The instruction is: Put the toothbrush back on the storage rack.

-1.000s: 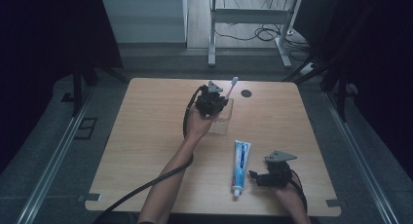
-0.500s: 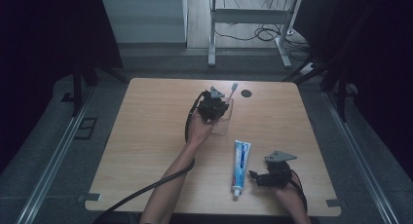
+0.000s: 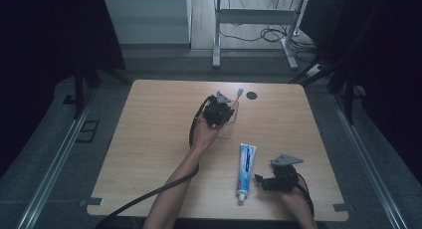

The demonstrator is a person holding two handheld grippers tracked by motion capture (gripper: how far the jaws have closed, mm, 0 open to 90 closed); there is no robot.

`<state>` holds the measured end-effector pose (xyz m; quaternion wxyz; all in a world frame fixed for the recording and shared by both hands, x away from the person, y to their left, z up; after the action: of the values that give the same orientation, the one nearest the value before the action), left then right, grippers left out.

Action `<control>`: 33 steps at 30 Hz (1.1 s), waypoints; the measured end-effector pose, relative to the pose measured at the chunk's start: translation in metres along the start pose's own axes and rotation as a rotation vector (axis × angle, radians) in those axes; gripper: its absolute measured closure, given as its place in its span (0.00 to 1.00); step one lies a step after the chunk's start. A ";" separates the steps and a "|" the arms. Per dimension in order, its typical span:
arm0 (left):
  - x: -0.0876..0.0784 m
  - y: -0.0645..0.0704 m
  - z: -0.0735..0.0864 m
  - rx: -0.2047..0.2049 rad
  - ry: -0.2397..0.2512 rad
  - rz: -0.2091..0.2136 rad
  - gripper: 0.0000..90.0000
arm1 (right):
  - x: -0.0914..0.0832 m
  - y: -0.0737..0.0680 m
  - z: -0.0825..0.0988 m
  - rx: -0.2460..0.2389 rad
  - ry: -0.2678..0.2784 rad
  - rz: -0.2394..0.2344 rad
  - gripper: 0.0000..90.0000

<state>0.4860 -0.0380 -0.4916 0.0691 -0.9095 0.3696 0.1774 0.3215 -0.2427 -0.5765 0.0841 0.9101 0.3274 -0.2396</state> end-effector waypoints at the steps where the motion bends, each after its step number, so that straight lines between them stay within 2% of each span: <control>1: 0.000 0.000 0.001 0.001 -0.005 0.000 0.87 | 0.000 0.000 0.000 0.000 0.000 0.000 0.15; 17: 0.004 0.000 0.013 0.005 -0.057 -0.008 0.87 | 0.000 0.000 0.000 0.000 0.000 0.000 0.15; 33: 0.004 0.004 0.019 0.005 -0.051 -0.011 0.86 | 0.000 0.000 0.000 0.001 0.000 0.000 0.15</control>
<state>0.4810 -0.0385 -0.5109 0.0821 -0.9065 0.3631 0.1993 0.3215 -0.2427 -0.5765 0.0839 0.9101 0.3273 -0.2398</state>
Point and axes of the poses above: each handheld gripper's, and its own axes: x roughly forward along the jaws, z roughly out of its underside, y roughly to its right, the point moved 5 cm from there along x, roughly forward along the jaws, and after that the axes turned 14 degrees about y, right-handed, at the moved point
